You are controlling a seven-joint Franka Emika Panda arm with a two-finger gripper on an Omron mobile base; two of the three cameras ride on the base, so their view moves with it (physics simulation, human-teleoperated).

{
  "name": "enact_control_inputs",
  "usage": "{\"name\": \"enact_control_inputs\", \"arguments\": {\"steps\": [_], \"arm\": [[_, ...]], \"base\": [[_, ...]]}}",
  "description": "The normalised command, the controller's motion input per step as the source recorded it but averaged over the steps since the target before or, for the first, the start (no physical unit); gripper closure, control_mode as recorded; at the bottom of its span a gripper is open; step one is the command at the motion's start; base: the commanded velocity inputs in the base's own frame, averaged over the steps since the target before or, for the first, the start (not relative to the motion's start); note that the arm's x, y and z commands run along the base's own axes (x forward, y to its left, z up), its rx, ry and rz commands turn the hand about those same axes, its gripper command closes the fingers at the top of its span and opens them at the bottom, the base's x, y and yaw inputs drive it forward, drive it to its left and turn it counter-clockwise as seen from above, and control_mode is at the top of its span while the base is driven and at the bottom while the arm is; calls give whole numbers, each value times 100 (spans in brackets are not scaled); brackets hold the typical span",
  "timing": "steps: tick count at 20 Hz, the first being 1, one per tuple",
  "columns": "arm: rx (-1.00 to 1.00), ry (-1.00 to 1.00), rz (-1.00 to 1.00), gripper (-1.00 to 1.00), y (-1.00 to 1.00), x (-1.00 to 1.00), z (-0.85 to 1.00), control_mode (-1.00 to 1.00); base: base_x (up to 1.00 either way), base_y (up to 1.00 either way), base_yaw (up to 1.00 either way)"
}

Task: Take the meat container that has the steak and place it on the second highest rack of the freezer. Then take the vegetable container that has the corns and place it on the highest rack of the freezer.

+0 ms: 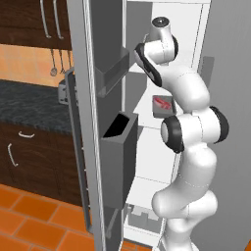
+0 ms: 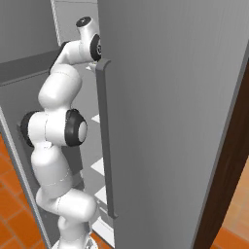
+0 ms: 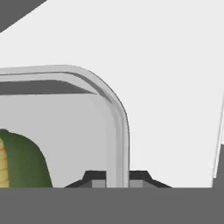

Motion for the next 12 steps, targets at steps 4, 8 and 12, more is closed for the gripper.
{"name": "enact_control_inputs", "arguments": {"steps": [4, 8, 12], "arm": [[0, 0, -8, 100, 0, 54, -11, -100], [0, 0, -6, 100, 0, 38, -30, -100], [0, 0, -2, 100, 0, 17, -31, -100]], "base": [[0, 0, 0], [0, 0, 0], [0, 0, 0]]}}
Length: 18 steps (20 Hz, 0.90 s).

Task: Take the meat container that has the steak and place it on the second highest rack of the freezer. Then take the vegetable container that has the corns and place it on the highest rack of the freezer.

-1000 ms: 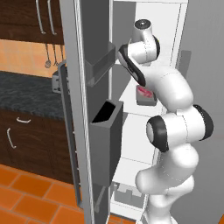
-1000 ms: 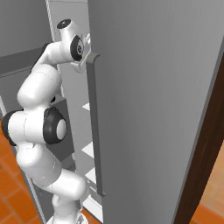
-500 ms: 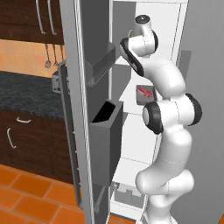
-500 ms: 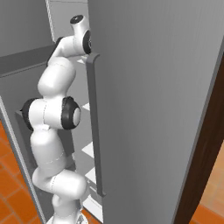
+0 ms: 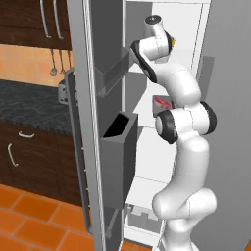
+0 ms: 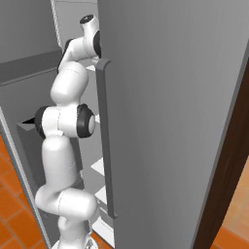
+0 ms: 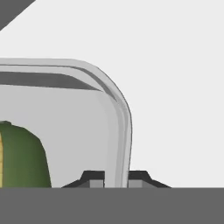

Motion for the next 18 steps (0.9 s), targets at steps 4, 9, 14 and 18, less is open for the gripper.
{"name": "enact_control_inputs", "arguments": {"steps": [4, 9, 14, 18], "arm": [[0, -2, 0, 100, 0, 0, 0, -100], [0, 0, 0, -100, 0, 0, 0, -100], [0, 0, 0, -100, 0, 0, 0, -100], [0, -9, 0, -100, 4, -43, 1, -100]], "base": [[0, 0, 0], [0, 0, 0], [0, 0, 0], [0, 0, 0]]}}
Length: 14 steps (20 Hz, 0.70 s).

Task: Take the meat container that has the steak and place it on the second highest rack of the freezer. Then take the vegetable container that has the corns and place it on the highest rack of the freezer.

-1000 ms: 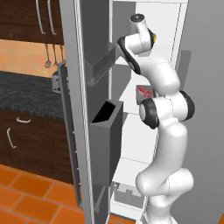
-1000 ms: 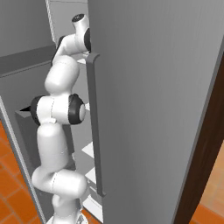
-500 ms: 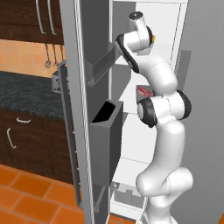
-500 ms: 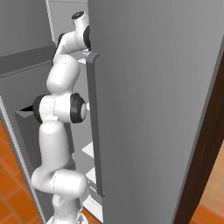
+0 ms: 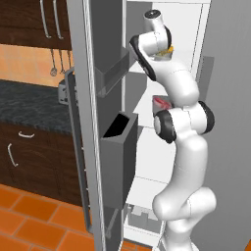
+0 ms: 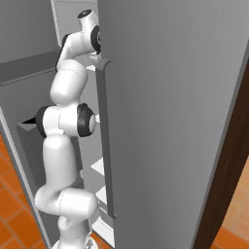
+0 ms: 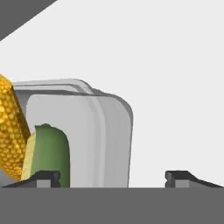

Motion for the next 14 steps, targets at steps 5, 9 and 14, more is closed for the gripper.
{"name": "enact_control_inputs", "arguments": {"steps": [5, 9, 14], "arm": [[0, -22, 4, -100, 4, -89, 18, -100], [-1, -27, 5, -100, 33, -100, -2, -100], [0, -45, 4, -100, 8, -100, 13, -100]], "base": [[0, 0, 0], [0, 0, 0], [0, 0, 0]]}}
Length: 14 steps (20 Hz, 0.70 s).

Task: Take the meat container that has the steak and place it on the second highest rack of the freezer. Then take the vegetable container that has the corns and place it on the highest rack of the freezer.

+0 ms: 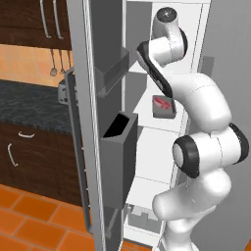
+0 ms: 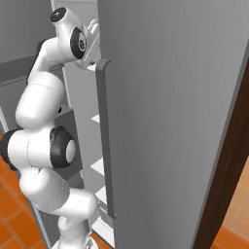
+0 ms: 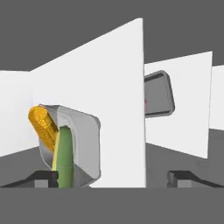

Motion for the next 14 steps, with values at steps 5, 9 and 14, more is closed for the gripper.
{"name": "enact_control_inputs", "arguments": {"steps": [5, 9, 14], "arm": [[0, -40, 5, -100, 2, -100, 1, -100], [0, -12, 7, -100, 27, -100, 2, -100], [0, 17, 10, -100, 36, -100, 11, -100]], "base": [[0, 0, 0], [0, 0, 0], [0, 0, 0]]}}
